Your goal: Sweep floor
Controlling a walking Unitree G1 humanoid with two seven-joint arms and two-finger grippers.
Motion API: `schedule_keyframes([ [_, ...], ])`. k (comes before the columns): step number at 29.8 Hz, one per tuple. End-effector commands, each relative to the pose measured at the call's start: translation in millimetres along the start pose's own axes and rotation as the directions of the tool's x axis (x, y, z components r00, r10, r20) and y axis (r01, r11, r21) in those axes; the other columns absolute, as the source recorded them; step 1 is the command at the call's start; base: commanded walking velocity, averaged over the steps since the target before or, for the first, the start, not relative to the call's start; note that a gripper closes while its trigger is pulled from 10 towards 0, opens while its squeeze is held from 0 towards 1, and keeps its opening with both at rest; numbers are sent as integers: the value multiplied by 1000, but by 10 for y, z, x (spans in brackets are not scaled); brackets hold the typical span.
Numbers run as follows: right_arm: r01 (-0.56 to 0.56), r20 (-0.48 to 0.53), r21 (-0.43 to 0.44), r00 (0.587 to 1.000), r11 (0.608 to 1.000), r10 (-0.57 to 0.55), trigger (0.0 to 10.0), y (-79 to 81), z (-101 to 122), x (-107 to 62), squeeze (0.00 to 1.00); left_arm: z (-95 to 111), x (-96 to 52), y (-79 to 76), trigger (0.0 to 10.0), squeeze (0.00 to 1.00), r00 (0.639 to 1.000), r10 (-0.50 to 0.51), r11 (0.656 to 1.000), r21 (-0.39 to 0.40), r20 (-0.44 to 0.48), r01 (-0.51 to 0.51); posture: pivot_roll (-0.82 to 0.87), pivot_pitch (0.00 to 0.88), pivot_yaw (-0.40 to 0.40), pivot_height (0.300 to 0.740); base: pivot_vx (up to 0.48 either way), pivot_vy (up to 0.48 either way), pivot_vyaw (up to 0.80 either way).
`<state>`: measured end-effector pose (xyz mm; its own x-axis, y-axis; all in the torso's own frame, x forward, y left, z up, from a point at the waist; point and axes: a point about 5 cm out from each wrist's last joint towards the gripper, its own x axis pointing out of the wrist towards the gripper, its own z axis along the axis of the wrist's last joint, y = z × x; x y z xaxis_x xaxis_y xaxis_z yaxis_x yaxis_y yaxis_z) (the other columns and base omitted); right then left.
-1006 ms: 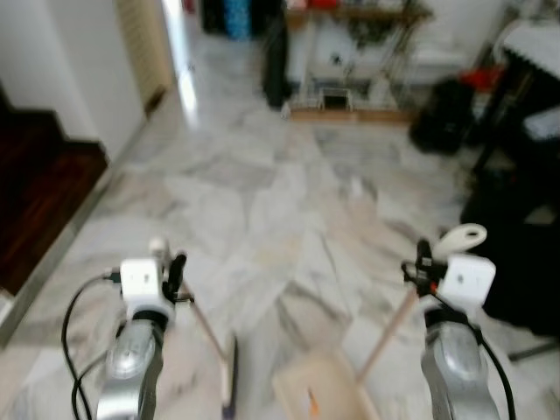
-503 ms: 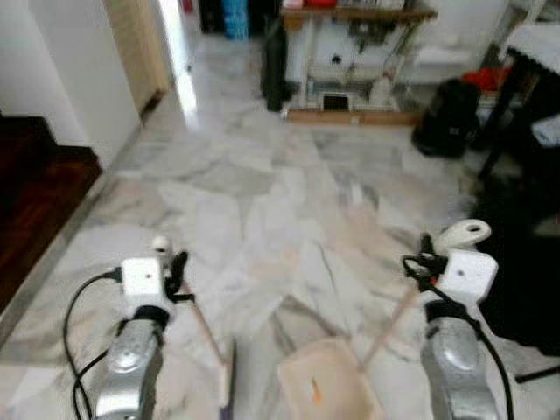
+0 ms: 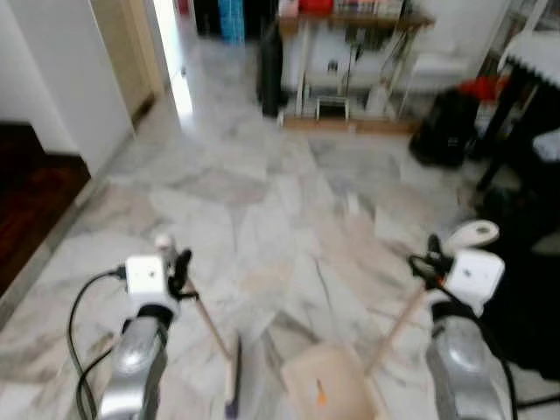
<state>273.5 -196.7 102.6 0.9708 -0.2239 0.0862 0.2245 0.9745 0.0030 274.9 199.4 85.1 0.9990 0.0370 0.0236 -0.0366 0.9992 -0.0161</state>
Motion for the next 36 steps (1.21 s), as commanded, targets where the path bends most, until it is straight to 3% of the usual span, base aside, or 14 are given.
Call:
schedule_keyframes([
  [1, 22, 23, 6, 1000, 1000, -22, 10000, -69, 44, 13, 0, 117, 43, -54, 10000, 0, 998, -18, 1000, 1, 56, 18, -55, 0, 9, 740, 345, 0, 0],
  [36, 33, 38, -19, 999, 999, -33, 10000, -130, 58, 53, 0, 130, 36, -87, 10000, 0, 998, -32, 999, 6, 62, 32, -52, 0, 10, 740, 355, 0, 0],
])
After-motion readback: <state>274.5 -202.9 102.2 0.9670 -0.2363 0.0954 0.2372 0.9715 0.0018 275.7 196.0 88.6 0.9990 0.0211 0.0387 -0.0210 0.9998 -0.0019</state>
